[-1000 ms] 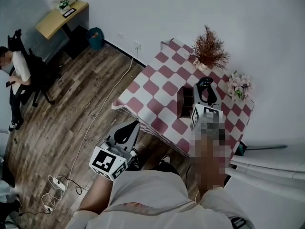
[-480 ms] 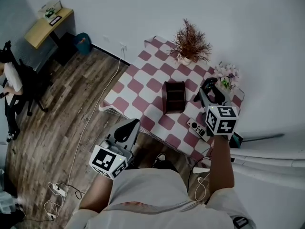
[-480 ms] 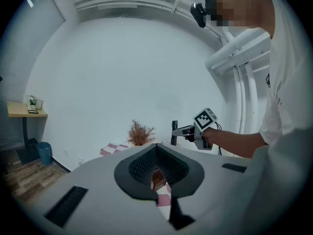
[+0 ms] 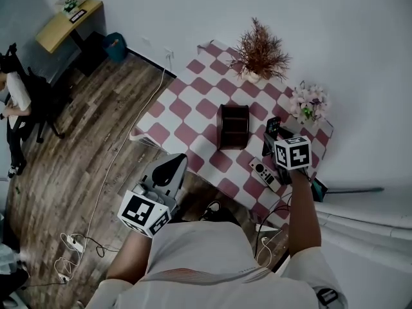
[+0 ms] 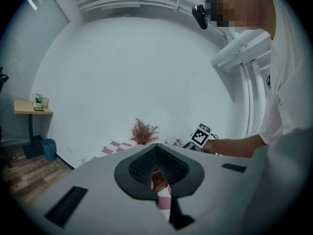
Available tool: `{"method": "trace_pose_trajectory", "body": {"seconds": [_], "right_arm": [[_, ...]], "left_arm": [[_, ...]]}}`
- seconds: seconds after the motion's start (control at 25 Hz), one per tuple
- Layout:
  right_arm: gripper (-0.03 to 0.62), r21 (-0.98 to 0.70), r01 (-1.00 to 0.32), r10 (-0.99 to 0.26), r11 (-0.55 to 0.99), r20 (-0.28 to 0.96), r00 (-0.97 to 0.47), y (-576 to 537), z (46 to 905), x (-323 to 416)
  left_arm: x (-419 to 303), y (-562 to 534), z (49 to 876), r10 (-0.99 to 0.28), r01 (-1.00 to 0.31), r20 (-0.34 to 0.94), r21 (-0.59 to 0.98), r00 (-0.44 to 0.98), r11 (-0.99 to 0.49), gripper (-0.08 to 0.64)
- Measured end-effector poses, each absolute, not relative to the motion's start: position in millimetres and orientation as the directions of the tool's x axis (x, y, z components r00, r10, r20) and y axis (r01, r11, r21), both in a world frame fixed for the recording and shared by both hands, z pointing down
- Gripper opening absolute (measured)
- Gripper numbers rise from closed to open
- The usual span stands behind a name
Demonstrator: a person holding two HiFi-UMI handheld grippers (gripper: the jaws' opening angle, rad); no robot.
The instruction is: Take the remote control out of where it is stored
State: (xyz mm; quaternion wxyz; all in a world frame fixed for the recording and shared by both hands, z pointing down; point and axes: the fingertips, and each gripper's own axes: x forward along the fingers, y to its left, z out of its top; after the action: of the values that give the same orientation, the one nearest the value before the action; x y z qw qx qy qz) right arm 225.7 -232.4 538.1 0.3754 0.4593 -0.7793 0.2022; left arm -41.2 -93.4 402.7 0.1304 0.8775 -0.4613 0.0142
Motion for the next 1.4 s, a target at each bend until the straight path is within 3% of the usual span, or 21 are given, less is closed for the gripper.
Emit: {"method": "trace_pose_trajectory", "body": {"seconds": [0.48,0.84,1.4], "right_arm": [[0.218,-0.065,-0.851,-0.357,0.521,0.889,-0.286,-273.6,614.0,221.9],[0.218,-0.077,-0.846,-0.275,0.527,0.927,-0.256,-290.6,656.5,212.1],[0.219,-0.037,-0.854,-0.301,0.519,0.927,-0.223,-282.7,675.6,213.1]], "left_arm": [[-35.2,-111.6,413.4,-0.827,-0.842,0.182,0.217,0.531,-0.493,0.009],[-51.9,-114.7,417.9,-0.851,-0.871,0.205,0.21,0.484,-0.444,0.009],[-76.7,-98.9,410.9,-0.875,-0.897,0.216,0.197,0.432,-0.394,0.009]]}}
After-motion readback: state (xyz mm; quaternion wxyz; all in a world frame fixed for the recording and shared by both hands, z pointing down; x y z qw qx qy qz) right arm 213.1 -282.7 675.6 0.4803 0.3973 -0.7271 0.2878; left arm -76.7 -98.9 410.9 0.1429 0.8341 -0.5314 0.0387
